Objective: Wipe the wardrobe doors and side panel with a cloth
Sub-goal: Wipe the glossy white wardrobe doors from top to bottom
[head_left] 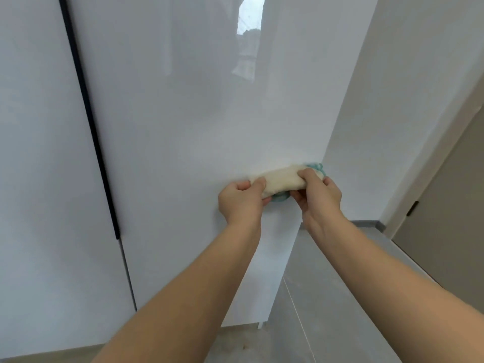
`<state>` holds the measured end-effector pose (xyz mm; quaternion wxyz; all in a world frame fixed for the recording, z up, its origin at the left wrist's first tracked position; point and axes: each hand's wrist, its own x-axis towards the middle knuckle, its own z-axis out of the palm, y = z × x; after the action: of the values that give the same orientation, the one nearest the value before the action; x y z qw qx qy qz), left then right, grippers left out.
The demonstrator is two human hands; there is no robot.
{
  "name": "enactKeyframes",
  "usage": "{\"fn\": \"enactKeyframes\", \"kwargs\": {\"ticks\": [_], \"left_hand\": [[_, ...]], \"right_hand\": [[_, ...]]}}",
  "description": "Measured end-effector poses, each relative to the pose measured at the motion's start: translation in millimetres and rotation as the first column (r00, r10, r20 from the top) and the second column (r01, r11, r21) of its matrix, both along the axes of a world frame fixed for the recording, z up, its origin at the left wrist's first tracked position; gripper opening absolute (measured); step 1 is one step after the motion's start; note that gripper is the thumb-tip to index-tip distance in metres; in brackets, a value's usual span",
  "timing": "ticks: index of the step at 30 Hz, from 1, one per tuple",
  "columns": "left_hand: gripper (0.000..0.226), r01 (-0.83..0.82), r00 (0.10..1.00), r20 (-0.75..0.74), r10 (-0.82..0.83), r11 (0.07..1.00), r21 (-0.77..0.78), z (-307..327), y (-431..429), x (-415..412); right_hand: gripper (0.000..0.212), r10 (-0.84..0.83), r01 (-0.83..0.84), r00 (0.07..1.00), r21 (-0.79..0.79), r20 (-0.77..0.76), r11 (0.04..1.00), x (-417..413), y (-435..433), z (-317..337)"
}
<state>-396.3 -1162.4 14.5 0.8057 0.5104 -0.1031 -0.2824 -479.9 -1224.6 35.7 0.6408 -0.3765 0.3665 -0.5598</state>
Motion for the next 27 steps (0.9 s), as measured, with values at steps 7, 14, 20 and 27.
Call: {"fn": "enactKeyframes", "kwargs": {"ticks": [7, 14, 20, 27], "left_hand": [[0.015, -0.132, 0.962, 0.220, 0.162, 0.981, -0.145, 87, 33, 30], [0.018, -0.189, 0.953, 0.241, 0.181, 0.982, 0.011, 47, 47, 51], [0.018, -0.218, 0.959, 0.225, 0.172, 0.956, 0.198, -50, 51, 61], [0.019, -0.184, 0.981, 0.152, 0.121, 0.838, 0.514, -182, 55, 58]], "right_hand": [[0.009, 0.180, -0.158, 0.978, -0.191, 0.102, 0.969, 26, 33, 79], [0.010, 0.159, -0.161, 0.986, -0.040, -0.040, 0.986, 52, 48, 37], [0.011, 0.133, -0.119, 0.979, 0.095, -0.154, 0.988, 61, 54, -59], [0.014, 0.188, -0.071, 0.943, 0.385, -0.276, 0.920, 61, 54, -201]]}}
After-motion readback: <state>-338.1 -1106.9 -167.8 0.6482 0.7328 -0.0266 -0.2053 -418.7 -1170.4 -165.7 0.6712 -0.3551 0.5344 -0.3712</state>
